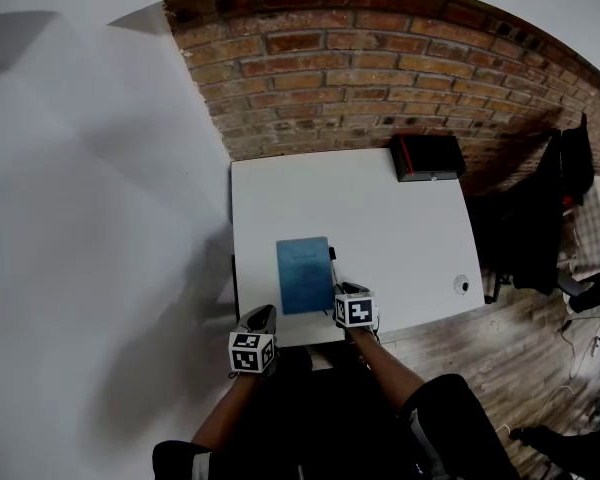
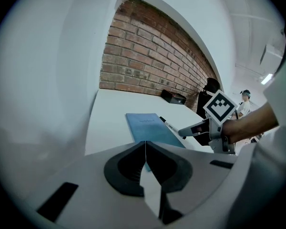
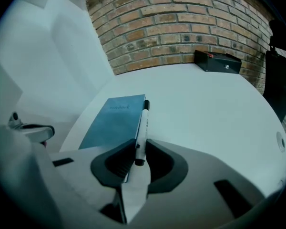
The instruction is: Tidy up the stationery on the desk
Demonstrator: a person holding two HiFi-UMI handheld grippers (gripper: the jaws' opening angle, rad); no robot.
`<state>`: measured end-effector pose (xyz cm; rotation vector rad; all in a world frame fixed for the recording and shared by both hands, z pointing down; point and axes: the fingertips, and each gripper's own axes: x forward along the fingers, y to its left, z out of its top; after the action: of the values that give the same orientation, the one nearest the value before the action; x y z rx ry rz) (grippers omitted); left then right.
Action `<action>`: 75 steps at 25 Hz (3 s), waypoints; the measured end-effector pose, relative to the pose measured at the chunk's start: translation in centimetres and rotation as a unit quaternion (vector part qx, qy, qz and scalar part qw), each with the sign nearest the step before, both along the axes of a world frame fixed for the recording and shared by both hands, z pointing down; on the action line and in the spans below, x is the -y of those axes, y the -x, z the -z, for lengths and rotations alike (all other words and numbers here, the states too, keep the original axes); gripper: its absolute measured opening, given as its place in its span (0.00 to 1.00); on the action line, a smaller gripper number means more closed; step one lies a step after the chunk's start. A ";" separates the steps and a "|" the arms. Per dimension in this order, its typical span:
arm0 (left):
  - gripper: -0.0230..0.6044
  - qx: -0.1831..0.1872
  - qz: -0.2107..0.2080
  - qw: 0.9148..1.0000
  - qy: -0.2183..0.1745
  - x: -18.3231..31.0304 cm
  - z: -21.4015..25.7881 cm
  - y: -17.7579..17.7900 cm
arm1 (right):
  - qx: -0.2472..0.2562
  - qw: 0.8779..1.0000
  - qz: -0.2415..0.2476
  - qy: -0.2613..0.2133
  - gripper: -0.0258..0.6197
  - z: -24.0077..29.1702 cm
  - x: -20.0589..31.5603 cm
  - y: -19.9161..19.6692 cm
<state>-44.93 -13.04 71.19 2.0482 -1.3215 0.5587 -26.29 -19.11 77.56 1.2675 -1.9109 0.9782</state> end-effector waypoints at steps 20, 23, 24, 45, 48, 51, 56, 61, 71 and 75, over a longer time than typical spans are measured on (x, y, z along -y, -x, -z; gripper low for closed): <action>0.06 0.002 0.006 1.000 0.014 -1.1 -0.7 -0.4 | 0.046 0.998 -0.002 0.032 0.17 -1.1 -0.4 1.0; 0.06 0.003 0.007 1.000 0.015 -1.1 -0.6 -0.6 | 0.061 0.997 -0.003 0.041 0.17 -1.3 -0.6 1.1; 0.06 0.003 0.008 1.000 0.016 -1.1 -0.6 -0.6 | 0.068 0.997 -0.005 0.044 0.17 -1.4 -0.6 1.1; 0.06 0.010 0.020 1.000 0.008 -1.1 0.1 -1.9 | 0.085 0.996 -0.001 -0.042 0.22 2.7 0.2 -0.4; 0.06 0.011 0.026 1.000 -0.003 -0.8 0.6 -2.7 | 0.088 0.994 0.015 -0.060 0.21 3.3 -0.1 -1.1; 0.06 0.010 0.031 0.999 -0.014 -0.6 1.1 -4.5 | 0.069 0.994 0.035 -0.076 0.14 3.8 -0.6 -2.9; 0.06 0.006 0.040 0.999 -0.023 -0.8 1.9 -8.5 | 0.054 0.990 0.073 -0.109 0.08 5.4 -1.5 -6.2; 0.06 0.008 0.062 0.997 -0.042 -0.9 3.5 -12.1 | 0.035 0.976 0.120 -0.179 0.07 8.2 -2.0 -8.7; 0.06 0.001 0.061 0.995 -0.082 -1.7 7.7 -17.2 | 0.068 0.965 0.101 -0.233 0.07 12.9 -4.3 -11.0; 0.06 0.007 0.043 0.994 -0.100 -3.9 9.1 -17.5 | 0.075 0.961 0.094 -0.250 0.07 14.8 -7.2 -10.7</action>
<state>-27.41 -9.15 62.12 2.1357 -1.5200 0.4175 -15.60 -11.92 62.80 1.2724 -2.4483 0.5183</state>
